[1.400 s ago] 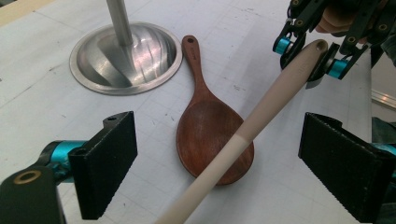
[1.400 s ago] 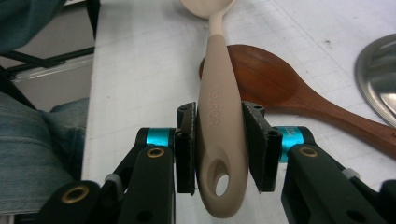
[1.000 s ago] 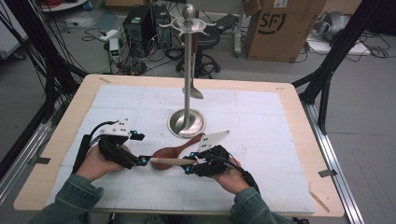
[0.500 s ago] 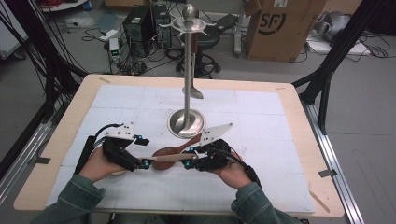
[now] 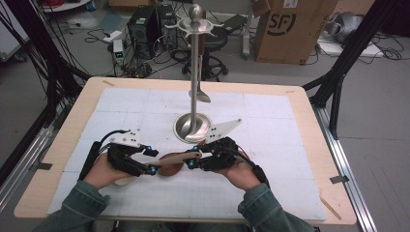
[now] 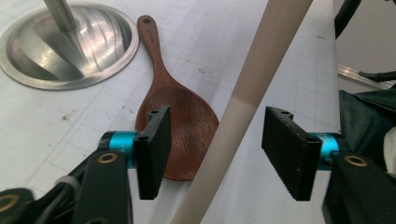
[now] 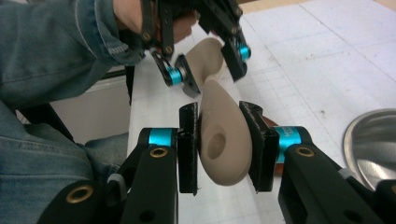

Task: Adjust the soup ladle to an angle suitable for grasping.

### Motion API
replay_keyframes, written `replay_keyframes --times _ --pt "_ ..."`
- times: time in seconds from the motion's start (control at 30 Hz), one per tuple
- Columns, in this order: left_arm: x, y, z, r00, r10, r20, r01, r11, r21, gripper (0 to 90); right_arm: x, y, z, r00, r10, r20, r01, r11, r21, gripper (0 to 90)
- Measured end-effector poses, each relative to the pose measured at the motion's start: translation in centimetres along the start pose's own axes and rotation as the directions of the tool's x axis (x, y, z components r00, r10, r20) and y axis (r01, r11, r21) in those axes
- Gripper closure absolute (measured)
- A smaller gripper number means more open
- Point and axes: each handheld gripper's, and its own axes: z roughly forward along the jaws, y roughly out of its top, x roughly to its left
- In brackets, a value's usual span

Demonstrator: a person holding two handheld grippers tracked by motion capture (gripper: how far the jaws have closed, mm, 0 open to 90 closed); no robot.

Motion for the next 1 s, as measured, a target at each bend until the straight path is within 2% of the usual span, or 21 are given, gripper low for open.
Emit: replay_keyframes --times 0.17,0.27,0.4,0.63,0.83,1.0 --pt "-0.01 -0.08 0.27 0.9997 -0.004 0.022 0.004 1.0000 0.008 51.5 0.05 0.25 -0.03 1.0000 0.000 -0.003 0.000 1.000 -0.011 69.4" --pt "0.02 -0.13 0.35 0.9992 -0.010 0.040 0.010 0.9999 0.008 59.0 0.02 0.36 -0.13 0.9999 0.006 -0.009 -0.007 1.000 -0.025 69.6" --pt "0.00 -0.13 0.32 0.9987 0.002 0.051 -0.003 0.9999 0.012 67.3 -0.01 0.63 -0.34 0.9998 0.008 -0.018 -0.009 0.999 -0.039 69.9" --pt "-0.18 0.00 0.19 0.9988 0.022 0.043 -0.022 0.9997 0.007 70.2 -0.28 0.69 -0.35 0.9984 0.049 -0.027 -0.051 0.996 -0.068 69.5" --pt "-0.58 0.30 0.43 0.9958 0.040 0.082 -0.042 0.9990 0.015 74.9 -0.69 0.52 -0.22 0.9959 0.090 -0.003 -0.090 0.990 -0.104 60.1" --pt "-0.65 0.58 0.23 0.9950 0.053 0.084 -0.053 0.9986 -0.002 77.3 -0.79 0.23 -0.06 0.9937 0.112 0.010 -0.110 0.987 -0.118 58.3"
